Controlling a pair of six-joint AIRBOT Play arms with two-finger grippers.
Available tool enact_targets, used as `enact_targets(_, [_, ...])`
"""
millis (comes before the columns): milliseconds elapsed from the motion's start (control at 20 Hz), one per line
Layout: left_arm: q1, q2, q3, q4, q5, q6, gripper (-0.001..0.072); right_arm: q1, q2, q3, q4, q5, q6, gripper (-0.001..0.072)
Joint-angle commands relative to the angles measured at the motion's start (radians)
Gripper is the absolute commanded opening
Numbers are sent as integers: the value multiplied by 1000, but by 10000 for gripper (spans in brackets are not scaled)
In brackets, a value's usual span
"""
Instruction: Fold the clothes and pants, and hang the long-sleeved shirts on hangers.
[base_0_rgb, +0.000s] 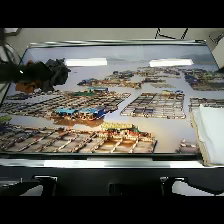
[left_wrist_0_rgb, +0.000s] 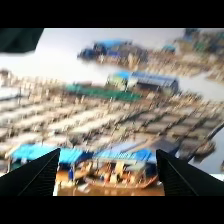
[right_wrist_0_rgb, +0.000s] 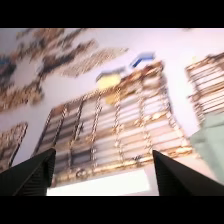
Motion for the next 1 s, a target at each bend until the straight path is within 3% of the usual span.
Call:
enact_targets(0, [-29, -79, -109, 58, -231, 33, 702, 272, -29, -162, -60, 115, 59, 675])
enact_targets(250, [-36, -23, -299, 68, -153, 30, 702, 400, -29, -288, -264, 69, 154, 677])
enact_targets(950, [-37, -26, -299, 67, -154, 29, 705, 400, -29, -288, -259, 66, 154, 677])
